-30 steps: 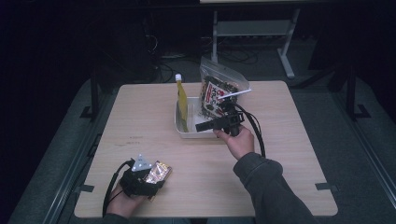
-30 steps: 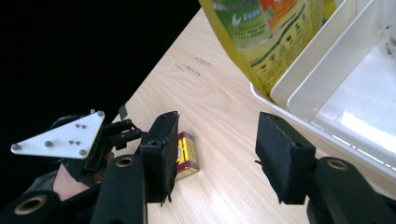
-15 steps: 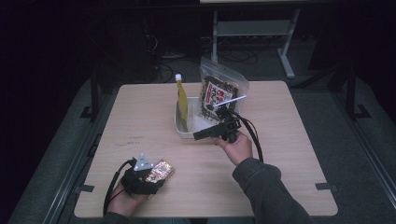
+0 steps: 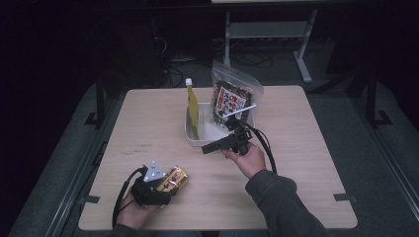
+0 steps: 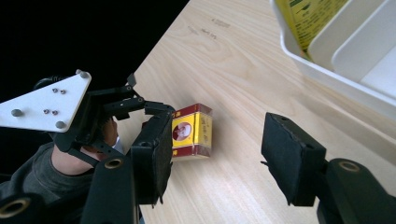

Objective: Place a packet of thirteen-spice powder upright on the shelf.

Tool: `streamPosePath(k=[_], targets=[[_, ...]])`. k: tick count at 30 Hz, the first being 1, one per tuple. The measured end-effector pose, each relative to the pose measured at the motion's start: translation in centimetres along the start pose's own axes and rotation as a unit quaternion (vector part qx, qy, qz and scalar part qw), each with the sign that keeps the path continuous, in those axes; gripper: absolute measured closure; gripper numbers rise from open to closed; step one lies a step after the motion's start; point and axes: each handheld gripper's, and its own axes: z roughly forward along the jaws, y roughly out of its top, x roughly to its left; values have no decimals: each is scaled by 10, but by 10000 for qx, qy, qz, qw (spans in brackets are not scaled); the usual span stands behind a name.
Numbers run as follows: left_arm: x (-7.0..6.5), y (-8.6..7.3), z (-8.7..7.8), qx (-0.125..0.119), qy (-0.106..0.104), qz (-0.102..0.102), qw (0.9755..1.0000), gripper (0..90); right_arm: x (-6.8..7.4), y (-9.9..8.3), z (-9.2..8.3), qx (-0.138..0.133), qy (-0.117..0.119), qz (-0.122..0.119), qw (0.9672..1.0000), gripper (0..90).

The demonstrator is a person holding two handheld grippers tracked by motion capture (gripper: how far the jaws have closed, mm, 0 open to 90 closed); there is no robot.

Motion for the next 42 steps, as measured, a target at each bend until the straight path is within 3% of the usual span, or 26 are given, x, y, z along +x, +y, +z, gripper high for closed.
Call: streamPosePath(k=[26,42], targets=[[-17,53,-5,-407,-199,390,9982,325,-1,-6,12,236,221,13,9995,420],[-31,72,-3,-541,-307,572,9964,325,-6,-11,17,418,342,143,9984,429]])
